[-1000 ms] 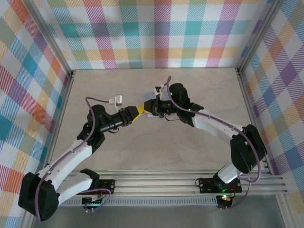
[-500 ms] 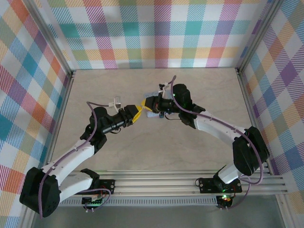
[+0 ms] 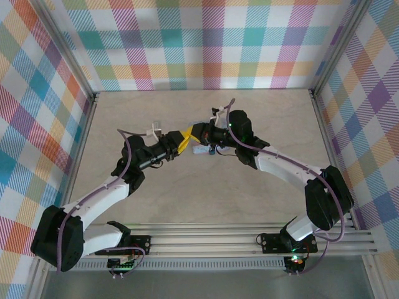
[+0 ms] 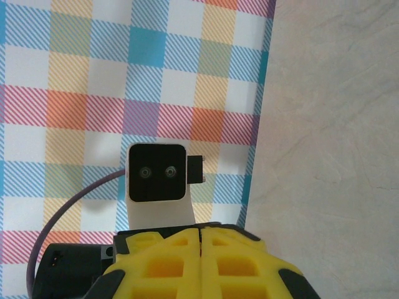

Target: Unlock a padlock with a key

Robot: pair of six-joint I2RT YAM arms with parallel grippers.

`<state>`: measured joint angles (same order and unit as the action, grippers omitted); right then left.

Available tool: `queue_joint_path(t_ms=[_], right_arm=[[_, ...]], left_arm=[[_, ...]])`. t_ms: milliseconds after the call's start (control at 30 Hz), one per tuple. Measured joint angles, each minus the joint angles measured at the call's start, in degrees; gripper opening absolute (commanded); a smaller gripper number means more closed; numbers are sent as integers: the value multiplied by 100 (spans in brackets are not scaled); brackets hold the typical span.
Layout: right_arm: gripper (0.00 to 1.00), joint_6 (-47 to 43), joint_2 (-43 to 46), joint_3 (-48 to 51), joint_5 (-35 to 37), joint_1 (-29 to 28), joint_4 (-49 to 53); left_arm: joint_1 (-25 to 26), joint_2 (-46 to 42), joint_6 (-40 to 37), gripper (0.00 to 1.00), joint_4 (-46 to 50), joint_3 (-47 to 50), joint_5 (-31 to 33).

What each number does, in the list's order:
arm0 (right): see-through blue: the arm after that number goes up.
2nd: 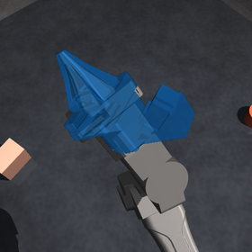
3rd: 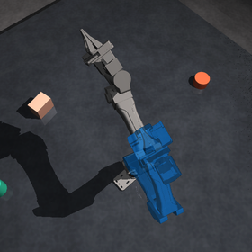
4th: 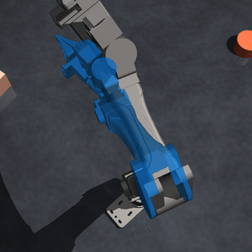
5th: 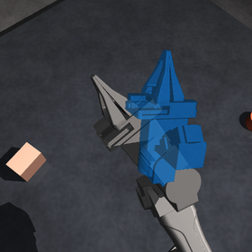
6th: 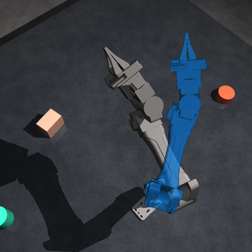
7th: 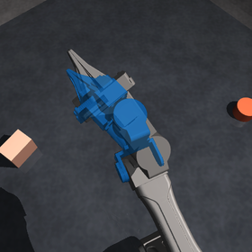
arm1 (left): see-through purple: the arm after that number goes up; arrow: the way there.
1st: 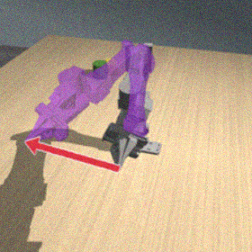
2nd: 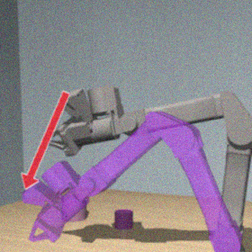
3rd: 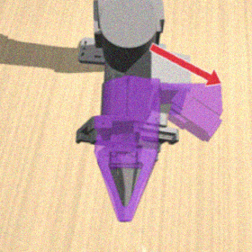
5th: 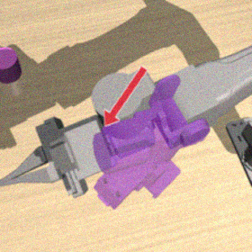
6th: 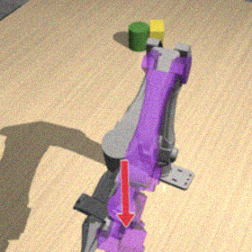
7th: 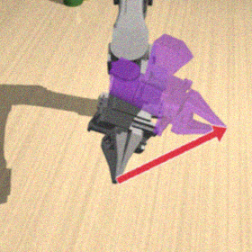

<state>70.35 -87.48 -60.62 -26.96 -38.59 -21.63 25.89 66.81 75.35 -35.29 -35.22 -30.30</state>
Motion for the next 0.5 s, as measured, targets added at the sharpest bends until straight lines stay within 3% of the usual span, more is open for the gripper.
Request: queue_joint_path(t_ms=[267,500], right_arm=[[0,0,0,33,184,37,-109],[35,-22,-7,52,229,24,-192]], left_arm=[[28,234,498,1,-527,-28,107],[39,262,570,0,-529,-28,105]])
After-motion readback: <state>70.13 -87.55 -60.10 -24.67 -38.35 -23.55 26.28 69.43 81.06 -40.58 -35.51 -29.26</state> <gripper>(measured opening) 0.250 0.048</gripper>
